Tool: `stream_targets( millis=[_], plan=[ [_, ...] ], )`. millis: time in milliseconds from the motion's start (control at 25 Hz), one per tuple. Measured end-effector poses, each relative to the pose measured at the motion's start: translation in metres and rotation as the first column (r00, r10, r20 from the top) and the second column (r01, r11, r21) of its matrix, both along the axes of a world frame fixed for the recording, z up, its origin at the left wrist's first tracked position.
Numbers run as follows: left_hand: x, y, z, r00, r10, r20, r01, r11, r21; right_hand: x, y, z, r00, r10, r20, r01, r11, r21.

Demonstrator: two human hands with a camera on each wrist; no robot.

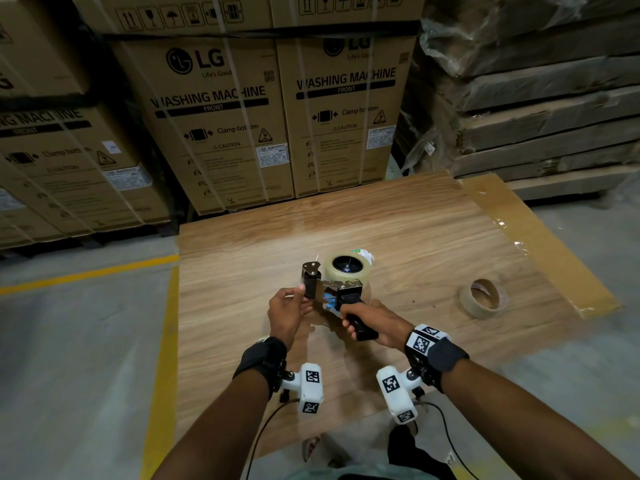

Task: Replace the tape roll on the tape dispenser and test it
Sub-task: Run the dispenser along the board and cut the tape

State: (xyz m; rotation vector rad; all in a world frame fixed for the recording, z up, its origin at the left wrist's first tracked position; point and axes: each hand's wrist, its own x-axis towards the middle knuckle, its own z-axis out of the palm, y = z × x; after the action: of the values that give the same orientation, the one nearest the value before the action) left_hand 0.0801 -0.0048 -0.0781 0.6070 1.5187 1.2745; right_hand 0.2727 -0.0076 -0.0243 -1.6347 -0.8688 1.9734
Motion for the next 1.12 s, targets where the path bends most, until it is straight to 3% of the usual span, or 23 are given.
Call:
stream_targets(
  millis=[200,360,720,880,1120],
  plan=[
    [0.001,0.003,-0.010,0.997,-0.036,-0.070,0.034,0.999,-0.028,0.005,-0.001,-0.001,1.000,0.002,-0.014,-0.002,1.000,-0.002],
    [-0.003,0.002,-0.016,0.977,-0.151,-0.152,0.144,0.988,-0.053,0.009,0.000,0.002,1.000,0.022,0.001,-0.022,1.000,0.000],
    [-0.015,0.005,-0.006,0.843,-0.359,-0.400,0.378,0.925,-0.033,0.020,0.017,0.015,0.999,0.049,0.005,-0.048,0.997,-0.054],
    [-0.017,0.005,-0.003,0.874,-0.341,-0.347,0.382,0.923,0.055,0.025,0.024,0.015,0.999,0.043,-0.028,-0.046,0.994,-0.098],
    [-0.022,0.005,0.000,0.912,-0.369,-0.181,0.387,0.919,0.074,0.028,0.026,0.018,0.996,0.039,-0.075,-0.049,0.989,-0.137]
  ],
)
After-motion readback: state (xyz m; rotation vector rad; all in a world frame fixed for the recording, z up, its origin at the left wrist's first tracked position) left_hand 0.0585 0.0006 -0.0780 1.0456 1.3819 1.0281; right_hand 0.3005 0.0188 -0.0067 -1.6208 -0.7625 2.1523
